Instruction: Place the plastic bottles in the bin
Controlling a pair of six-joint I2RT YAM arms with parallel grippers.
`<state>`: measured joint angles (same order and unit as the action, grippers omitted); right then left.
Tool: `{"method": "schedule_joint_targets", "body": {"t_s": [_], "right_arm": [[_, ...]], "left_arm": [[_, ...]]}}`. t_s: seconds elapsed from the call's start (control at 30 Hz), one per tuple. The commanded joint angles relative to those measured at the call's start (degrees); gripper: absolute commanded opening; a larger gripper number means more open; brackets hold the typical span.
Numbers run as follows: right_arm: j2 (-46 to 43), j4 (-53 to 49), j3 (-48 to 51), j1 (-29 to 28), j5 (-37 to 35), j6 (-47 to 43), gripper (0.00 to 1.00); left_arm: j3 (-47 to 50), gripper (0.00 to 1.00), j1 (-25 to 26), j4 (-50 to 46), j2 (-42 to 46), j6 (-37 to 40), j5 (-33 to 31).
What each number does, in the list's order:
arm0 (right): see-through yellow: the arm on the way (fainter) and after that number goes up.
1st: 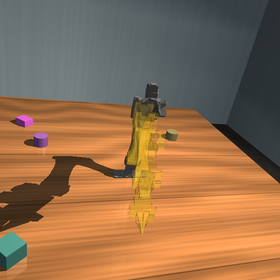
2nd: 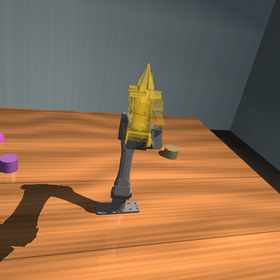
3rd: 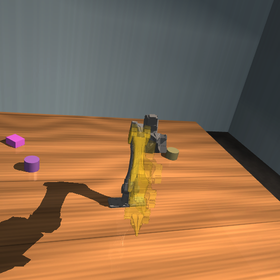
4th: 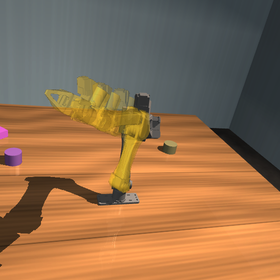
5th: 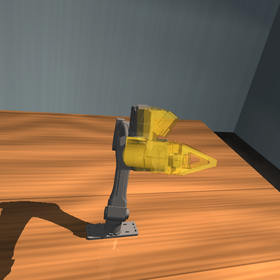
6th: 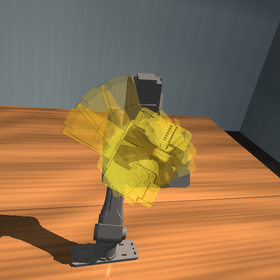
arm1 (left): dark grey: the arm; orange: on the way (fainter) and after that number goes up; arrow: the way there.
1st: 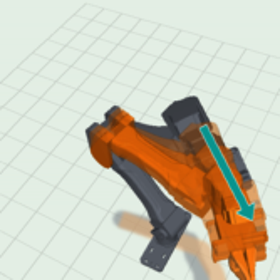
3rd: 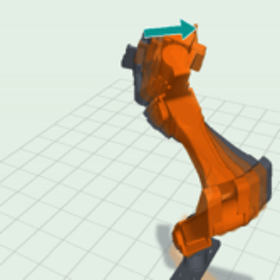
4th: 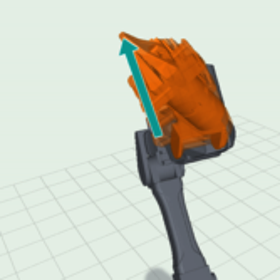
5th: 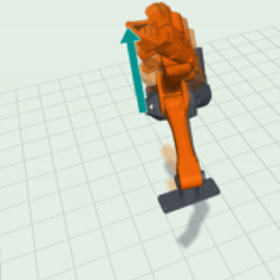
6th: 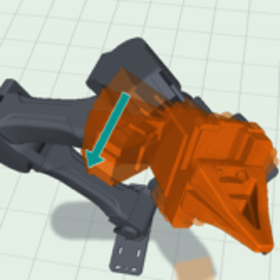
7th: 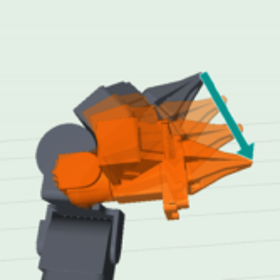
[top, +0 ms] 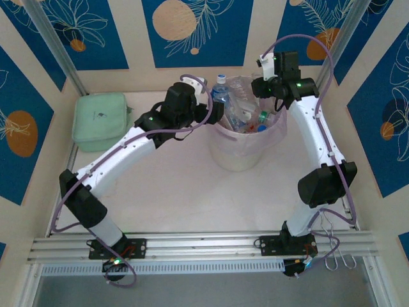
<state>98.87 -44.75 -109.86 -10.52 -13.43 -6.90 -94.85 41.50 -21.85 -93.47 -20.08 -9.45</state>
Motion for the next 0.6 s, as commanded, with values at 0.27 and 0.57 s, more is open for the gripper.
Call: {"method": "schedule_joint_targets", "body": {"t_s": [0.27, 0.57], "right_arm": [[4.12, -13.97, 2.87, -2.21, 4.47, 4.57, 0.41], [1.77, -18.7, -7.32, -3.18, 6.68, 9.48, 0.61]], "left_arm": [[2.65, 1.0, -2.22, 1.57, -4.35, -1.93, 3.21], [5.48, 1.0, -2.21, 2.32, -0.47, -2.18, 3.16]]}}
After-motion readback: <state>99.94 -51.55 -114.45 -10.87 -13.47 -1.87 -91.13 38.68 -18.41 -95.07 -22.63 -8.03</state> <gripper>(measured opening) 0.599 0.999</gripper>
